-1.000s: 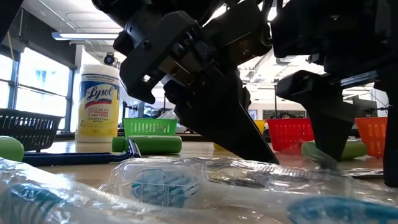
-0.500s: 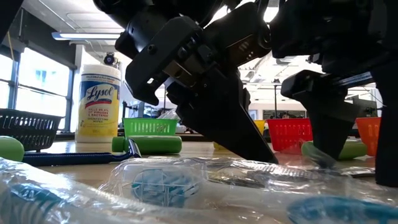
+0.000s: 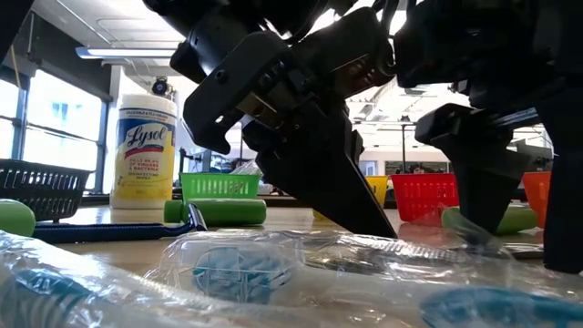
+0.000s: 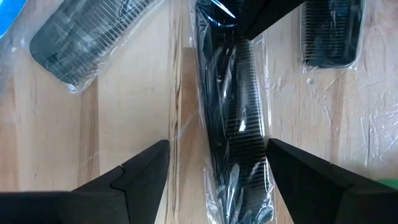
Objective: Pick & Place Travel size toiletries
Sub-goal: Put the black hair comb into the red bin
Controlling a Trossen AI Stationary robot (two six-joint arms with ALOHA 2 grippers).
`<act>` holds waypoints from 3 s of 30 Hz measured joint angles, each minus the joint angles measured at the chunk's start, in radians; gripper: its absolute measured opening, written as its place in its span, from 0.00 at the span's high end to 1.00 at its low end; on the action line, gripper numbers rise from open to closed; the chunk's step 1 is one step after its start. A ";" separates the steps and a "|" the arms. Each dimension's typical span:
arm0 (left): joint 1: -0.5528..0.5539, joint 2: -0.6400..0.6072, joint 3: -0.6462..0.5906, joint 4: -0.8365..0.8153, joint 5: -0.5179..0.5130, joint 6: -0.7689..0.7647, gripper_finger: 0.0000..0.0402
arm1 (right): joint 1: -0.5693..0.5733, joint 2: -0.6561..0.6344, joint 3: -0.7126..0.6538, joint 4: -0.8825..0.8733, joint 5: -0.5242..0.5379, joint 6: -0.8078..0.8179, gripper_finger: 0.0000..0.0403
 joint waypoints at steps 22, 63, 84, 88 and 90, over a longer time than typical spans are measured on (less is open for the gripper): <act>0.001 0.000 -0.005 -0.029 0.150 0.015 1.00 | -0.026 0.000 -0.011 0.030 0.009 -0.020 0.56; 0.000 -0.027 -0.005 -0.034 0.135 -0.007 1.00 | -0.019 -0.019 -0.018 0.067 0.040 -0.041 0.74; 0.000 -0.027 -0.006 0.018 0.218 -0.017 1.00 | -0.014 -0.017 -0.022 0.114 0.131 -0.043 0.74; 0.000 -0.029 -0.006 0.017 0.194 -0.016 1.00 | -0.014 -0.017 -0.022 0.115 0.124 -0.042 0.76; 0.000 -0.030 -0.006 0.013 0.166 -0.009 1.00 | -0.014 -0.017 -0.021 0.116 0.115 -0.046 0.78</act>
